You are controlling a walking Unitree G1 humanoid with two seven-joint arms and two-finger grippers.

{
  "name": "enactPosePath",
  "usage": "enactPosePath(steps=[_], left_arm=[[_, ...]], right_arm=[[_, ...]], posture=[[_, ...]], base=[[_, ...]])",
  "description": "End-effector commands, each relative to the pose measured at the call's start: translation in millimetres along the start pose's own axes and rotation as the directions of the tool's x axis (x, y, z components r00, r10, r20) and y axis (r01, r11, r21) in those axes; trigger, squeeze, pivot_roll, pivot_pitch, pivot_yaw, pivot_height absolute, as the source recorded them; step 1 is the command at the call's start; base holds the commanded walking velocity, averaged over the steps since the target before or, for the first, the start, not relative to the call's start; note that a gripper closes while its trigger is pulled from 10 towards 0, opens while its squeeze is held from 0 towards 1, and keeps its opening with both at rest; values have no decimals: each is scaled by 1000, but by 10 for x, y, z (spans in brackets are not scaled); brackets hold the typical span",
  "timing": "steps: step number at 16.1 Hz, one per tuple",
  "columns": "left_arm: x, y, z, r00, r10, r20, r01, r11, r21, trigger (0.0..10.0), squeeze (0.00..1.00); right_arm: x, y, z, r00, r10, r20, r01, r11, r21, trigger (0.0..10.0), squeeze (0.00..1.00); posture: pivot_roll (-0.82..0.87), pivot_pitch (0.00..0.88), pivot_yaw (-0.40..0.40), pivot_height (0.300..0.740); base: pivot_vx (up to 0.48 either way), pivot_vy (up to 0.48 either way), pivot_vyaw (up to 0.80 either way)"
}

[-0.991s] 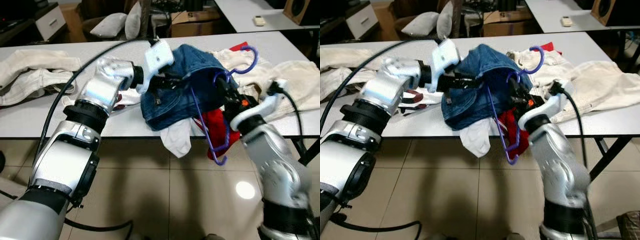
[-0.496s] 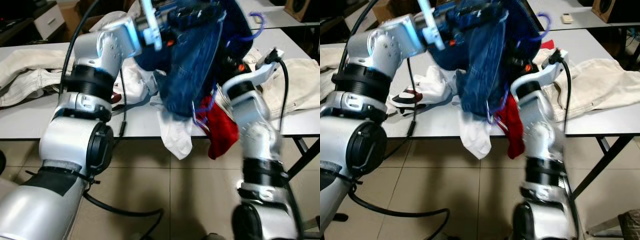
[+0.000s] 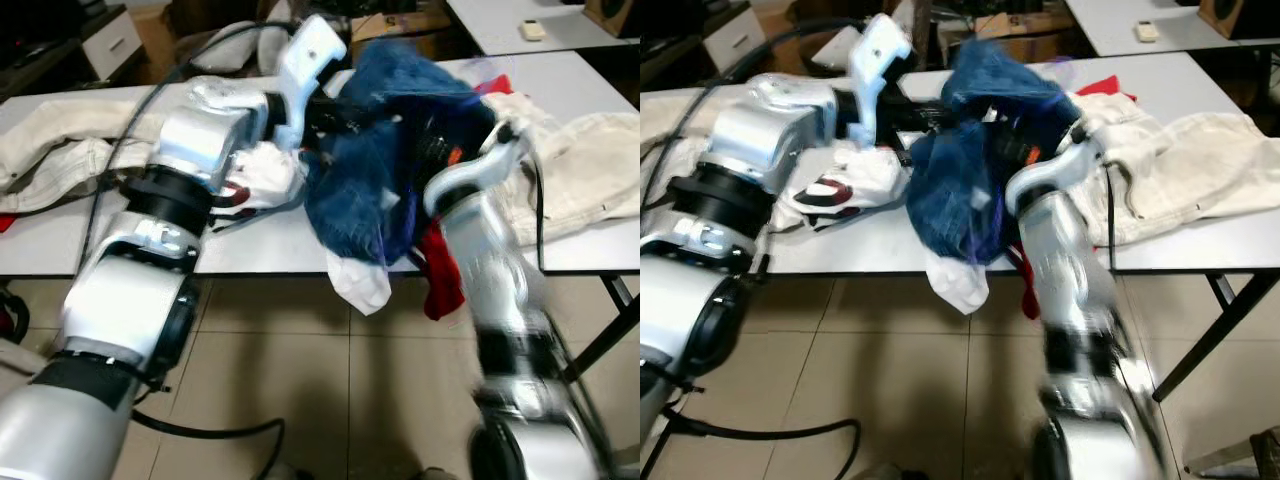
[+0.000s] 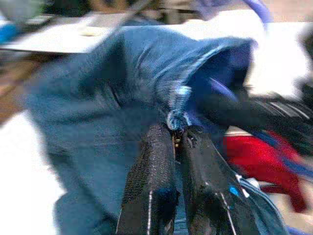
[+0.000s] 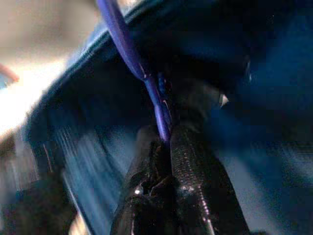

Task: Hang hanger

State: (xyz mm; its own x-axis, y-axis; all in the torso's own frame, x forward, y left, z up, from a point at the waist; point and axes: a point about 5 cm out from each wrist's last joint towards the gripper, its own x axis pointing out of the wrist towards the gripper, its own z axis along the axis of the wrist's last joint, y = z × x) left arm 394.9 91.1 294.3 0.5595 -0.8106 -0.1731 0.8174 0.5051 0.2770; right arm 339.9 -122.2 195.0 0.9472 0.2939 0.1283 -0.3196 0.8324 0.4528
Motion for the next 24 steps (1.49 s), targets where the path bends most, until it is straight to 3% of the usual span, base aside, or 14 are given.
enactPosePath(steps=[1, 3, 7, 11, 12, 16, 18, 19, 21, 22, 23, 24], left_arm=[[-49, 67, 20, 998, 65, 25, -65, 998, 5, 0, 0], [3, 47, 76, 990, 92, 109, -88, 996, -34, 0, 0], [130, -82, -90, 998, 36, 51, -36, 999, 0, 0, 0], [165, -128, -217, 1000, 13, -1, -13, 1000, 20, 0, 0], [156, -146, -228, 1000, -22, -10, 22, 1000, 15, 0, 0], [85, -141, -345, 993, -78, -91, 81, 996, 29, 0, 0], [30, -154, -422, 982, -137, -130, 138, 990, -3, 0, 0], [23, -158, -426, 980, -150, -130, 149, 989, -14, 0, 0], [20, -192, -334, 974, -221, -51, 210, 965, -156, 0, 0], [16, -194, -311, 973, -230, -34, 220, 958, -181, 0, 0], [6, -205, -222, 965, -258, 39, 259, 922, -290, 0, 0], [4, -208, -207, 963, -263, 51, 266, 914, -307, 0, 0]], right_arm=[[-18, 123, -58, 998, 50, -50, -51, 998, -29, 10000, 0], [-302, 151, -158, 998, 26, -64, -27, 1000, -12, 10000, 0], [-548, 197, 77, 996, -41, 78, 37, 998, 41, 10000, 0], [-674, 167, 178, 993, -83, 86, 82, 997, 14, 10000, 0], [-654, 45, 182, 986, -141, 88, 139, 990, 38, 10000, 0], [-535, -62, 301, 973, -163, 166, 122, 965, 233, 10000, 0], [-345, -252, 275, 949, -223, 224, 122, 912, 392, 10000, 0], [-306, -274, 260, 946, -228, 230, 115, 899, 422, 10000, 0], [2, -286, 154, 947, -206, 247, 55, 861, 505, 10000, 0], [50, -276, 137, 948, -203, 246, 56, 865, 499, 10000, 0], [213, -262, 61, 947, -215, 240, 68, 860, 505, 10000, 0], [237, -260, 49, 946, -219, 239, 70, 857, 510, 10000, 0]], posture=[[-41, 0, 140, 740], [-57, 0, 147, 740], [-102, 0, 175, 740], [-125, 0, 179, 740], [-125, 0, 179, 740], [-112, 0, 174, 740], [-98, 0, 187, 740], [-94, 0, 190, 740], [-47, 0, 200, 740], [-43, 0, 200, 740], [-19, 0, 200, 740], [-19, 0, 200, 740]], base=[[0, 0, 0], [0, 0, 0], [0, 0, 0], [0, 0, 0], [0, 0, 0], [0, 0, 0], [0, 0, 0], [0, 0, 0], [0, 0, 0], [0, 0, 0], [0, 0, 0], [0, 0, 0]])
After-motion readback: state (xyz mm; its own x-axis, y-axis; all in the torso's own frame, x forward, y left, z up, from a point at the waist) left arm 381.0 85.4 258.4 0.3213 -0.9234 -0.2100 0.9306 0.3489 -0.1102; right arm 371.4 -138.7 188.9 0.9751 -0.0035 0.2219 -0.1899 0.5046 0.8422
